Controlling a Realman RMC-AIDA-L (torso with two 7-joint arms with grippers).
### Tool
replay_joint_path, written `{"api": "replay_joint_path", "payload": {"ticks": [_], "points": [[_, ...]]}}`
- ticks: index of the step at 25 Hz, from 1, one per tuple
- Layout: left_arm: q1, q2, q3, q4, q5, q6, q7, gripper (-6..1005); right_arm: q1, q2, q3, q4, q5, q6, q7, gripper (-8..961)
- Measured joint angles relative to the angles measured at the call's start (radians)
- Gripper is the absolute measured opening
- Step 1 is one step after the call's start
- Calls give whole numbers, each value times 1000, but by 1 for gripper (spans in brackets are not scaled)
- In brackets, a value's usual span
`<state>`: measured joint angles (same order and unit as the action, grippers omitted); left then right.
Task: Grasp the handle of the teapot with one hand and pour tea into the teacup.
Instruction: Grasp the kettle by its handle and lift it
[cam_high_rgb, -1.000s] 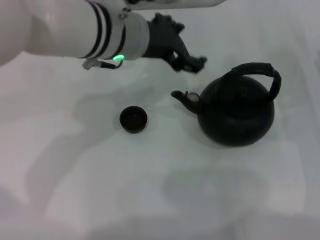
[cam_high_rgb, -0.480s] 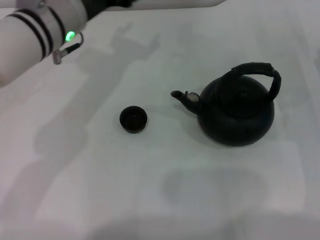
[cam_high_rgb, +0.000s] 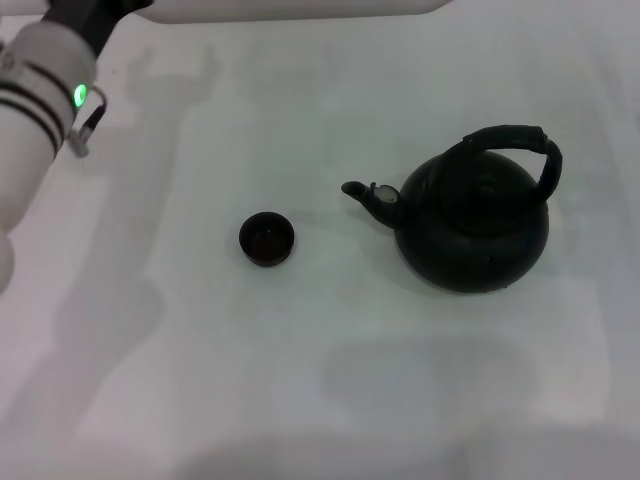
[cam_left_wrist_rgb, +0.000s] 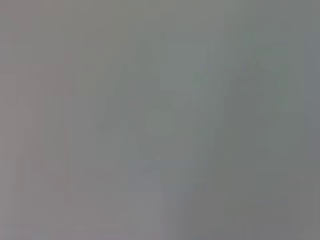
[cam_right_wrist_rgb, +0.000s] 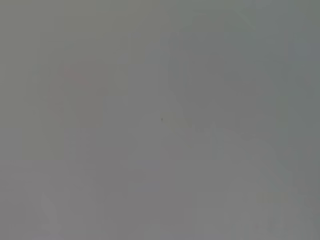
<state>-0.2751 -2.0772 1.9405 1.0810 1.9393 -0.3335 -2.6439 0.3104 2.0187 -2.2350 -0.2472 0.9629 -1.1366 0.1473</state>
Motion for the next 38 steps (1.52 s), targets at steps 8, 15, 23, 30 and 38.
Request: {"api": "replay_joint_path", "payload": {"ticks": [8, 15, 23, 30, 38], "points": [[0, 3, 60, -218, 127, -295, -355, 868, 1, 0, 0, 1, 1, 0, -1, 855], [-9, 2, 243, -382, 151, -607, -365, 866, 1, -1, 0, -6, 13, 0, 1, 855], [-34, 2, 256, -401, -55, -557, -368, 864, 3, -1, 0, -11, 13, 2, 2, 855], [-70, 5, 170, -463, -41, -463, -367, 863, -4, 2, -9, -12, 13, 3, 46, 853], [-81, 6, 173, -506, 201, -492, -359, 862, -10, -1, -10, 15, 7, 5, 159, 851]]}}
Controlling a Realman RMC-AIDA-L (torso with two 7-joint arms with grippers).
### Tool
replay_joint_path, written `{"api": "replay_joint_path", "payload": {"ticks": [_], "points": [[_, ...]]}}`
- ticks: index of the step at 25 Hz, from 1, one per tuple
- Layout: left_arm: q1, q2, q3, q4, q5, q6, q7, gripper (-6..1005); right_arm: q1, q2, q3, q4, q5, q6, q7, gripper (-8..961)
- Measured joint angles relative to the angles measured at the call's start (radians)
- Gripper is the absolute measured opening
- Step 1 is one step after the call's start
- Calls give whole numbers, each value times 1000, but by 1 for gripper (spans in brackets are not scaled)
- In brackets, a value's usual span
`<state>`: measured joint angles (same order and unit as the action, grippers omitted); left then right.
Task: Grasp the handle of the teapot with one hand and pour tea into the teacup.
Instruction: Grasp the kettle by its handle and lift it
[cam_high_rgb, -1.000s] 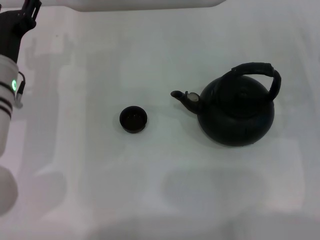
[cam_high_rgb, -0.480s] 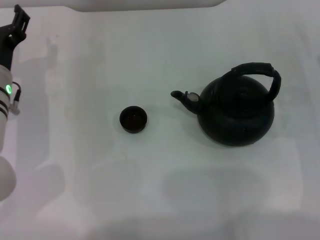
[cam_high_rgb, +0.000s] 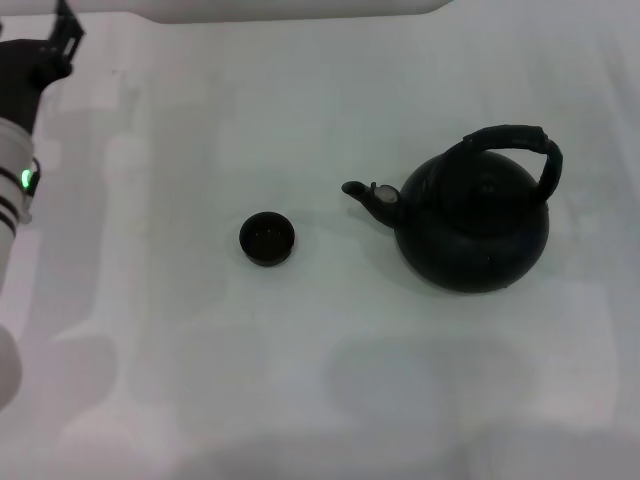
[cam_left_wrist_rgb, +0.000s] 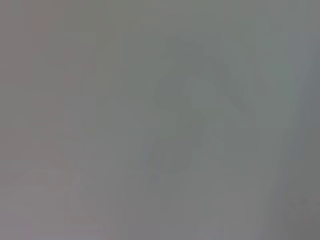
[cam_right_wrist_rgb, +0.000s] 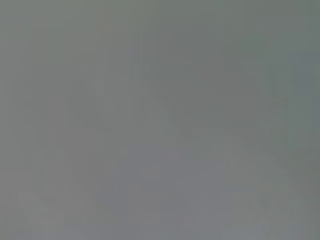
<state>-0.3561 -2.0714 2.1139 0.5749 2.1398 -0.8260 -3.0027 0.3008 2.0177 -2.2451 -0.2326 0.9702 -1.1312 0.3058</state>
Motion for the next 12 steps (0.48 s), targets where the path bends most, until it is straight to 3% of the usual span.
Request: {"api": "replay_joint_path", "payload": {"ticks": [5, 12], "points": [[-44, 5, -22, 0, 42, 143, 56, 861, -2, -1, -1, 1, -1, 5, 0, 850], [-90, 1, -64, -13, 35, 226, 61, 860, -1, 0, -1, 1, 0, 7, 1, 848]]}}
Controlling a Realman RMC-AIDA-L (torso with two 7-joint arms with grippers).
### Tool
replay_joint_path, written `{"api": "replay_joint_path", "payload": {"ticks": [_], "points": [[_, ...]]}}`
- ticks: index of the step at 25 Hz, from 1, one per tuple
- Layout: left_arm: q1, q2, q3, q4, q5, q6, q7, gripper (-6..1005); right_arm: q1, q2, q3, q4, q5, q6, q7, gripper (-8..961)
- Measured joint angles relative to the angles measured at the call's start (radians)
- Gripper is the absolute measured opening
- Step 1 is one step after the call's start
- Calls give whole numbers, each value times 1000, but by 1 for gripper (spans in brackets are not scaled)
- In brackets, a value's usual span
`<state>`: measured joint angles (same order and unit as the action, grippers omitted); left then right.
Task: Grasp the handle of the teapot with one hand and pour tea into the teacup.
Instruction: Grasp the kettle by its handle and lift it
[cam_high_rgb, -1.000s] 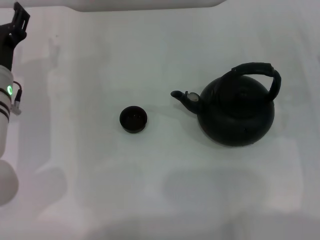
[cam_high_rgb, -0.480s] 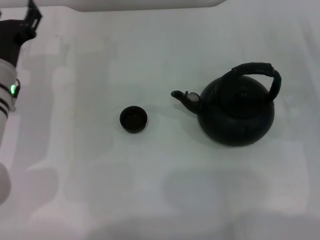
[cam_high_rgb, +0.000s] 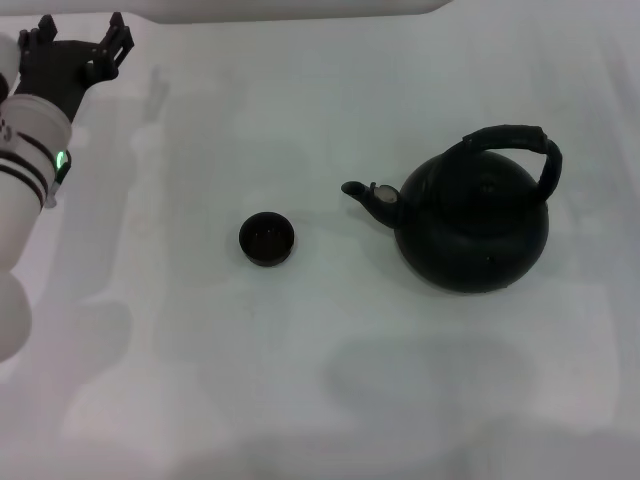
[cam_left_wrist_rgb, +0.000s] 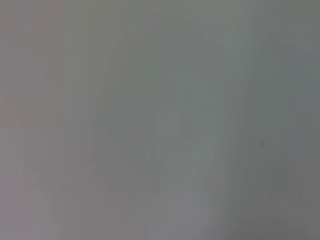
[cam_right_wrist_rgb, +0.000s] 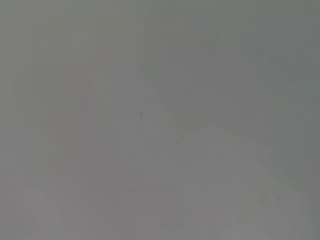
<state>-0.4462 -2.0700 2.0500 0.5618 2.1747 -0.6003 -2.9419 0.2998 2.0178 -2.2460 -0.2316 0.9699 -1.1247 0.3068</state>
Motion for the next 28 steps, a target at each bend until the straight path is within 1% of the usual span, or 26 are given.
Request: {"api": "replay_joint_path", "payload": {"ticks": [4, 10, 12, 13, 14, 16, 18, 21, 22, 28], "points": [[-12, -4, -27, -16, -2, 9, -1, 859, -16, 0, 0, -2, -1, -17, 14, 847], [-12, -4, -34, -17, -2, 3, -1, 858, -70, -9, -1, 12, -24, -136, 130, 845], [-12, -4, -36, -19, 0, 3, 0, 858, -75, -11, -1, 42, -78, -164, 188, 845], [-12, -4, -36, -20, 0, 2, 0, 858, -77, -10, -1, 76, -150, -194, 251, 845], [-12, -4, -36, -20, 0, 2, 0, 858, -77, -10, -1, 76, -150, -194, 251, 844], [-12, -4, -37, -21, -1, 1, 0, 858, -82, -10, -1, 104, -218, -228, 306, 844], [-11, -4, -37, -21, -2, 1, -1, 858, -92, -12, -1, 135, -304, -291, 346, 843], [-10, -4, -37, -21, -2, 0, -2, 858, -107, -11, -1, 189, -424, -396, 362, 843], [-10, -4, -36, -22, -2, -1, -1, 859, -107, -11, -1, 189, -424, -396, 362, 842], [-5, -5, -33, -23, -2, -2, -2, 859, -125, -13, -1, 204, -560, -459, 406, 841]]}}
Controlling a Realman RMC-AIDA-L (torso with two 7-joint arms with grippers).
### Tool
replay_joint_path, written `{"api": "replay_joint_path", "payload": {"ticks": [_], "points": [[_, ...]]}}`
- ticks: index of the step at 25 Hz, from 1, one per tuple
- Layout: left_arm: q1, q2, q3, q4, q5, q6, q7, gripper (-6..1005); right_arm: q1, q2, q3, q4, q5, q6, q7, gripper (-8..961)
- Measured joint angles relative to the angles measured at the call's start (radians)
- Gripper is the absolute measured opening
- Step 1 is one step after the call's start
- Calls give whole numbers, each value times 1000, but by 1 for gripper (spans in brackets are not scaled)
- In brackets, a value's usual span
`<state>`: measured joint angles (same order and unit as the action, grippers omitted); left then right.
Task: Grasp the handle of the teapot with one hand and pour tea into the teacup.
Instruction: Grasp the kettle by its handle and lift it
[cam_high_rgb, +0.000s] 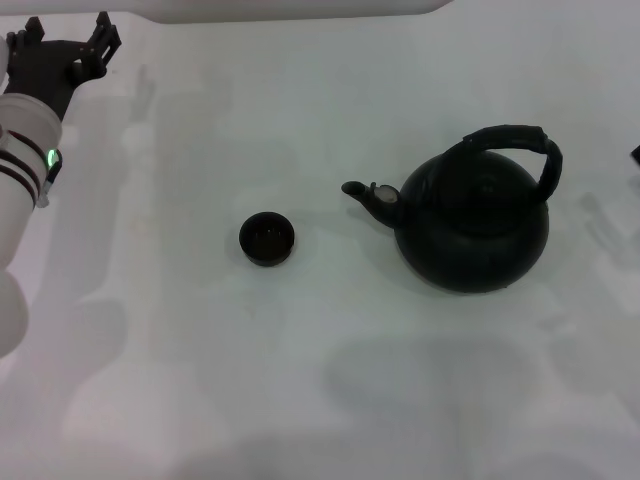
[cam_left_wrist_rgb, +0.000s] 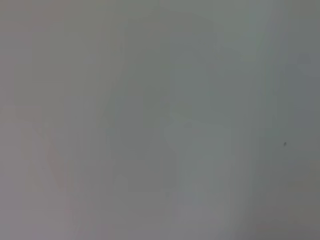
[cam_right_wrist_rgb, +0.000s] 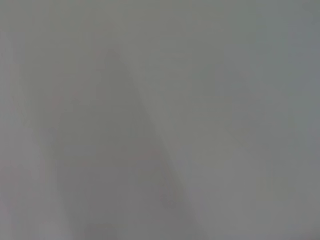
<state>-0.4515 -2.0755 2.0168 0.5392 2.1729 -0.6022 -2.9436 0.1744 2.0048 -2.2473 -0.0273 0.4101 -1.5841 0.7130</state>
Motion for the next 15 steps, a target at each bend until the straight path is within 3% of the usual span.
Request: {"api": "replay_joint_path", "payload": {"ticks": [15], "points": [[5, -2, 5, 0, 2, -4, -1, 859, 52, 9, -9, -16, -137, 94, 12, 837]]}}
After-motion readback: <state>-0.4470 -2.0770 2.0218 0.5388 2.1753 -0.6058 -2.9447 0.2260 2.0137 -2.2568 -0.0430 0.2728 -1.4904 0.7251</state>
